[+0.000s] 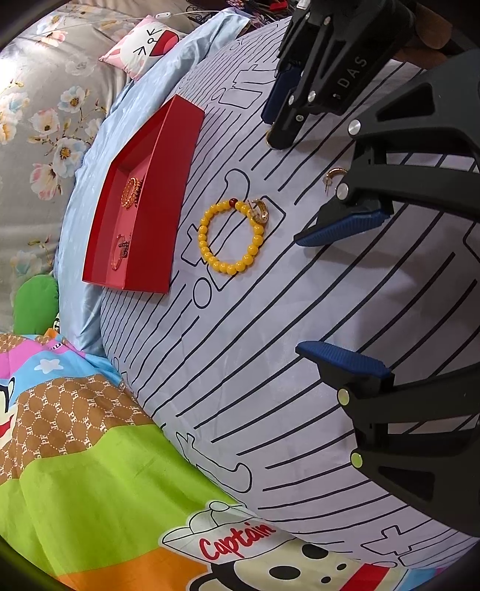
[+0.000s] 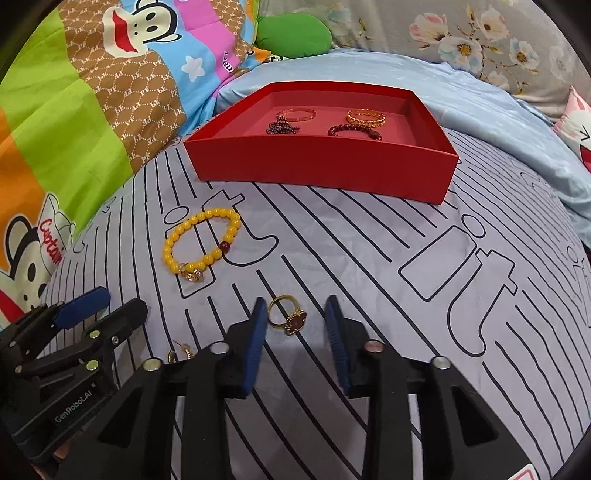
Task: Organize jewelry
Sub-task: 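Grasp the red-stone ring with the right tool while the left tool grasps the amber bead bracelet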
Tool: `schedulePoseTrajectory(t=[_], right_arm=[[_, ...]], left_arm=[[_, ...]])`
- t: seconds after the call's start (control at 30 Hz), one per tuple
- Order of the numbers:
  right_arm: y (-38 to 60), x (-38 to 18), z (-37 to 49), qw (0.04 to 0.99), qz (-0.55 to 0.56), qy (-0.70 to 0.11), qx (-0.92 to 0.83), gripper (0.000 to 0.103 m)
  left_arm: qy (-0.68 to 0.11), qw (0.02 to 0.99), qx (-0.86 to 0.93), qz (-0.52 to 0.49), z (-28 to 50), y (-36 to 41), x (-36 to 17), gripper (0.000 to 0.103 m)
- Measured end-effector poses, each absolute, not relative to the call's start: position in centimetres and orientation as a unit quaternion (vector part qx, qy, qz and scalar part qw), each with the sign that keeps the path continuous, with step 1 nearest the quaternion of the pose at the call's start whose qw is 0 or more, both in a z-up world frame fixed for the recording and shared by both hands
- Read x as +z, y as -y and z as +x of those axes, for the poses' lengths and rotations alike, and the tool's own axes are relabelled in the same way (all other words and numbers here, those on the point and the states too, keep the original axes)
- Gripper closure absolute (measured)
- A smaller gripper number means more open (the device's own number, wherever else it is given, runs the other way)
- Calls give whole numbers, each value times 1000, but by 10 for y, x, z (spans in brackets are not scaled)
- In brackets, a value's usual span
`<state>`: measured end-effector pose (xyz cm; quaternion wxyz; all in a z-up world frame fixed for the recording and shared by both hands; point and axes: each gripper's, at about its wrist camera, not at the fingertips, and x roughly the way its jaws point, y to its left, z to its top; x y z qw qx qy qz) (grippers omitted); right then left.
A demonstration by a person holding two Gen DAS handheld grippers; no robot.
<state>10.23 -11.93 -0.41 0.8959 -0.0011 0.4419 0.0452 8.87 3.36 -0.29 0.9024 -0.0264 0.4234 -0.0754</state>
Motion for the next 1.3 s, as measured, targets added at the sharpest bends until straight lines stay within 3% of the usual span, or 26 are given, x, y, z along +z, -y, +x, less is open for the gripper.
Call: schedulePoseTrajectory(t=[0.27,0.73,0.9,1.1,1.3], right_arm=[[122,-2,95,897,4,-439,46,92],[139,1,79,893,44,-446,49,92],[144,2,81,891,60,-448,53,92],[148,1,84,890,68,-448,54,92],[150,5,82,891,72,-445,54,92]], left_arm=[[-424,902,-76,-23,90,-32,-3,50],[-423,901,-89,-34,142,-28,2,52],[-426,900,-90,-17,161,-18,-4,67],[-427,898,-104,-9,163,-10,-4,95],[-426,897,-114,-8,157,-5,-1,96]])
